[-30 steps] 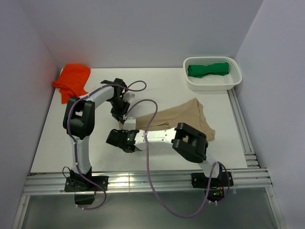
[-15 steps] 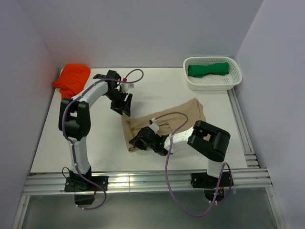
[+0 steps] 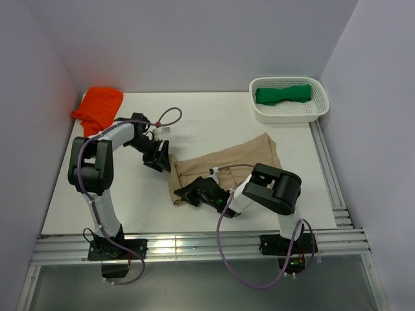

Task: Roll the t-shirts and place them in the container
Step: Roll the tshirt

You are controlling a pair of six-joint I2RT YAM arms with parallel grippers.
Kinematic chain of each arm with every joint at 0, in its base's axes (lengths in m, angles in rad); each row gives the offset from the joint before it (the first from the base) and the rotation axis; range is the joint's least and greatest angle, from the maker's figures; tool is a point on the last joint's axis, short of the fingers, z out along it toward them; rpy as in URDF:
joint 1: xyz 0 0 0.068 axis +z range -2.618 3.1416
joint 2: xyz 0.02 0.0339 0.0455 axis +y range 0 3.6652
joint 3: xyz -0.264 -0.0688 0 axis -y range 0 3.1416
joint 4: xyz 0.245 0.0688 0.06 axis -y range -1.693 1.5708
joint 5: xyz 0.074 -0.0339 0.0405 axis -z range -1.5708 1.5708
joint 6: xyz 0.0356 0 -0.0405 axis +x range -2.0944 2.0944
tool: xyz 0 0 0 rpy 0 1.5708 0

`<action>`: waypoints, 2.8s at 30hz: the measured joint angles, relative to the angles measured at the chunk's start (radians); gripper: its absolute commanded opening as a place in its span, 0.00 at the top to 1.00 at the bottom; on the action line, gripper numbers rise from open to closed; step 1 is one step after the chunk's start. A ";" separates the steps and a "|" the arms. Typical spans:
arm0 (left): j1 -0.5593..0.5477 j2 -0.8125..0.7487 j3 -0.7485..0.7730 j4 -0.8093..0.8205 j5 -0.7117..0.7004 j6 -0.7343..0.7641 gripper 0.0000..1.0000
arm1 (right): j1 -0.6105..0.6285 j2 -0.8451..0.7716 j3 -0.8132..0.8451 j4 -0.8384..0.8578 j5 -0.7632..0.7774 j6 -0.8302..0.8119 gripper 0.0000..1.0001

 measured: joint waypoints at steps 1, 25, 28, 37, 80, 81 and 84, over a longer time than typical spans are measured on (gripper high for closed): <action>-0.001 0.002 -0.004 0.013 0.005 -0.005 0.38 | 0.000 0.002 -0.003 0.012 0.000 0.006 0.95; -0.088 0.106 0.051 0.117 -0.080 -0.174 0.89 | 0.045 -0.037 0.094 -0.214 0.063 -0.105 0.78; -0.110 0.105 0.071 0.097 -0.134 -0.172 0.90 | 0.066 -0.058 0.142 -0.318 0.095 -0.144 0.68; -0.157 0.086 0.089 0.076 -0.257 -0.137 0.89 | 0.169 -0.115 0.335 -0.757 0.199 -0.253 0.56; -0.228 0.092 0.179 0.015 -0.497 -0.109 0.88 | 0.185 0.228 1.037 -1.508 0.490 -0.549 0.48; -0.228 0.092 0.180 0.013 -0.498 -0.109 0.88 | 0.189 0.229 1.036 -1.509 0.486 -0.546 0.47; -0.229 0.099 0.189 0.003 -0.497 -0.109 0.88 | 0.200 0.237 1.030 -1.506 0.476 -0.542 0.46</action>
